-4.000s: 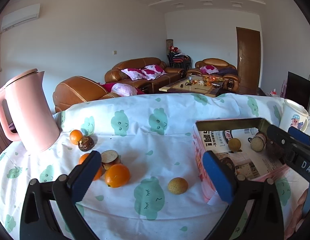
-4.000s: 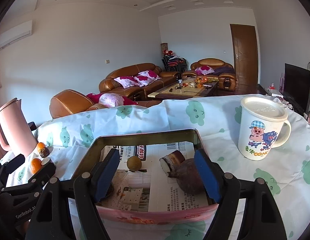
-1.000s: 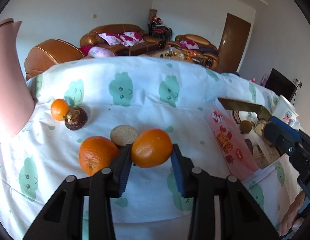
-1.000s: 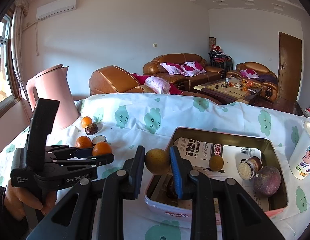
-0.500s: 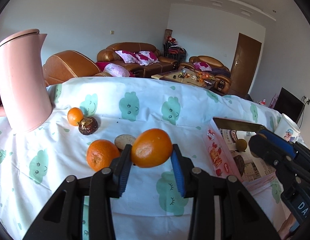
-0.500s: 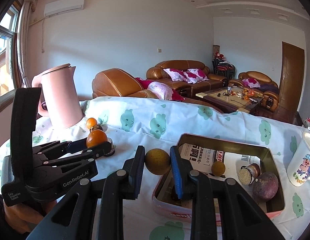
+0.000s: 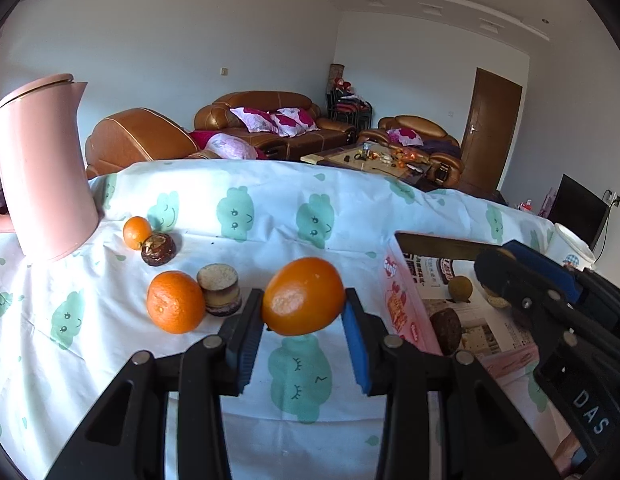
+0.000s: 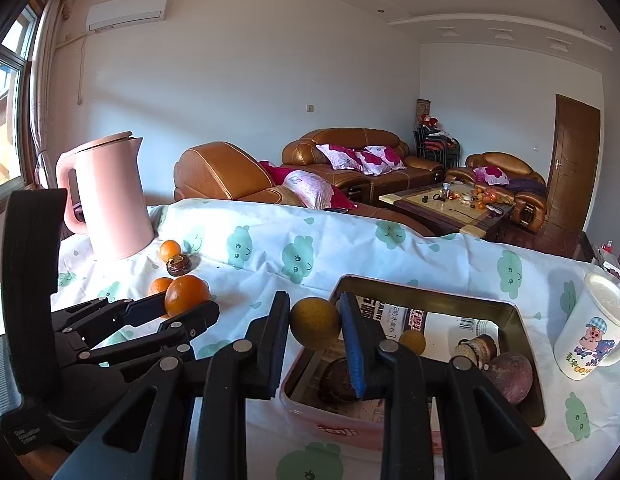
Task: Organize fruits
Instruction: 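Carry the yellow fruit and orange over the tin tray with both grippers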
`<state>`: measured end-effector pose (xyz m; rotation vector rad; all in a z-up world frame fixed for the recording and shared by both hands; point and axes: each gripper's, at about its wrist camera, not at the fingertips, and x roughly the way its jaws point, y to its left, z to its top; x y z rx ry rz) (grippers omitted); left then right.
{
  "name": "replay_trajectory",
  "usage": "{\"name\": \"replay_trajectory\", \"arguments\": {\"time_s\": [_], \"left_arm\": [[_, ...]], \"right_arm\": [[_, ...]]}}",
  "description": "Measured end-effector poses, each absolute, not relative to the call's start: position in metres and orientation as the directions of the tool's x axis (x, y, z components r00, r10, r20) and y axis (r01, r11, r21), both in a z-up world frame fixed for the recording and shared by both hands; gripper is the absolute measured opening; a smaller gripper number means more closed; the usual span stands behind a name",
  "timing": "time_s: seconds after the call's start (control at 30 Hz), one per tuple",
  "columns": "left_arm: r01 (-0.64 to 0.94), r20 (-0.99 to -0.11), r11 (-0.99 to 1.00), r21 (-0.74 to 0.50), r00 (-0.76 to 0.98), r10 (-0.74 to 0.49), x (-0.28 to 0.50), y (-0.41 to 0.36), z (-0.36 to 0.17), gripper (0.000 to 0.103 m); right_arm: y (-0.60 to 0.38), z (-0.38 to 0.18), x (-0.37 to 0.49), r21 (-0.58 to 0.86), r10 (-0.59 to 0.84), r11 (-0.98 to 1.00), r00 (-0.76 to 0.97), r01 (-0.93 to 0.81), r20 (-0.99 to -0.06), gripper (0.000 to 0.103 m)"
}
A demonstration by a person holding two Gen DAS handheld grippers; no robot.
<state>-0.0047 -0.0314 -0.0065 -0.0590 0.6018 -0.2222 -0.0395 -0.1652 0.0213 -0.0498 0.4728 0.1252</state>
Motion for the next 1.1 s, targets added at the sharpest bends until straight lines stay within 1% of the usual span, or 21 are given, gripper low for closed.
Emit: {"name": "replay_trajectory", "arguments": {"time_s": [0.2, 0.37, 0.47, 0.73, 0.87, 1.0, 1.1], "left_arm": [[0.201, -0.559, 0.974, -0.108, 0.798, -0.226, -0.007, -0.042, -0.007, 0.040], [0.244, -0.530, 0.965, -0.097, 0.808, -0.258, -0.010, -0.061, 0.001, 0.040], [0.275, -0.516, 0.957, -0.097, 0.808, -0.285, -0.010, -0.078, 0.006, 0.040], [0.350, -0.512, 0.933, -0.077, 0.789, -0.339, -0.001, -0.130, 0.011, 0.040], [0.374, -0.515, 0.926, -0.045, 0.786, -0.342, 0.006, -0.155, 0.013, 0.040], [0.391, -0.529, 0.920, -0.027, 0.775, -0.345, 0.013, -0.176, 0.009, 0.040], [0.398, -0.546, 0.917, -0.015, 0.765, -0.341, 0.017, -0.184, 0.004, 0.040]], "right_arm": [[-0.176, 0.017, -0.039, -0.047, 0.084, 0.992, 0.879, -0.119, -0.469, 0.028], [-0.195, 0.018, -0.039, -0.057, 0.061, 0.993, 0.882, -0.099, -0.467, 0.028], [-0.222, 0.022, -0.038, -0.028, 0.029, 0.999, 0.887, -0.047, -0.461, 0.028], [-0.295, 0.034, -0.040, 0.058, -0.073, 0.992, 0.895, 0.110, -0.439, 0.028], [-0.318, 0.036, -0.041, 0.089, -0.110, 0.983, 0.896, 0.164, -0.430, 0.028], [-0.326, 0.029, -0.033, 0.108, -0.107, 0.979, 0.880, 0.175, -0.462, 0.028], [-0.324, 0.023, -0.028, 0.090, -0.106, 0.981, 0.869, 0.170, -0.484, 0.028]]}}
